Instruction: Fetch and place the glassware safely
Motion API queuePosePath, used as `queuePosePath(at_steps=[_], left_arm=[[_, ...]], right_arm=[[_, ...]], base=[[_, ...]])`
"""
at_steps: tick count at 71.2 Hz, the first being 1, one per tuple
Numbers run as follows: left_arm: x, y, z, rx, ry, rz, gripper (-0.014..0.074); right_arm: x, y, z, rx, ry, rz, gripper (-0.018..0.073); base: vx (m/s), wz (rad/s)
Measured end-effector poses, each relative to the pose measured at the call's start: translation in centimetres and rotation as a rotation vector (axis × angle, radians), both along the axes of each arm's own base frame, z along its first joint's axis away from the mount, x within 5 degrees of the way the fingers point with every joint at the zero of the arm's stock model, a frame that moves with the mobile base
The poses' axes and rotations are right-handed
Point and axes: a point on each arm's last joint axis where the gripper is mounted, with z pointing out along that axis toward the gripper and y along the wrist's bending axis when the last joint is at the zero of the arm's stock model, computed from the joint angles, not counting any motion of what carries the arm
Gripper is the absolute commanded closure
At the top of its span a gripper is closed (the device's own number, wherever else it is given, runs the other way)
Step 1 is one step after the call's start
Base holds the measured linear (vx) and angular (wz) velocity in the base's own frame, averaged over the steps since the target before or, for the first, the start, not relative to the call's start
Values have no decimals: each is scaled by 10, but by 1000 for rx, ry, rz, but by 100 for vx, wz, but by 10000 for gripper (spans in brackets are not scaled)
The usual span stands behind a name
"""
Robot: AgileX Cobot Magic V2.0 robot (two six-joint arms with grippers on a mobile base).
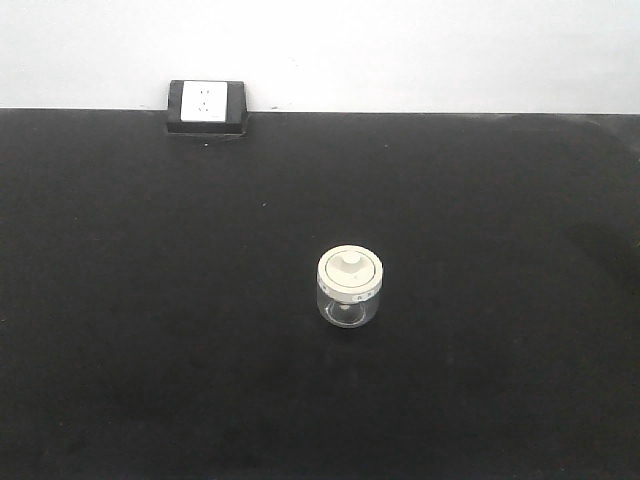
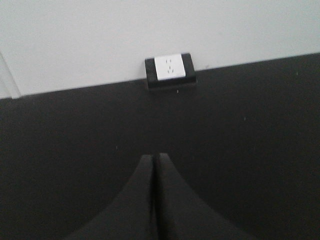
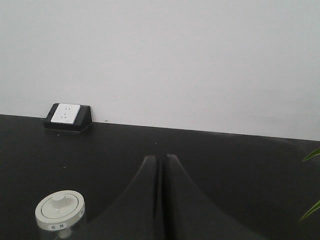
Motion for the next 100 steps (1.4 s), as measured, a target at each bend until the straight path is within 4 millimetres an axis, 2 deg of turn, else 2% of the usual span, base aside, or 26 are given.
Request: queuePosePath(at_steps=[12,34,42,57,100], left_arm=[[-25,1,-23,1,13,3,603],[-57,1,-95,-55,-143,0,603],[-64,1,-95,-90,-202,4,603],[-75,1,-102,-104,-167,1,603],[-76,1,-108,-104,-117,1,603]], right_arm=[[0,0,0,-1,0,-1,563],[0,0,0,-1,0,-1,563],[0,0,0,-1,1,-1,563],[0,0,0,-1,1,-1,563],[0,0,0,-1,1,-1,563]], base=[[0,0],[0,0],[0,0],[0,0],[0,0]])
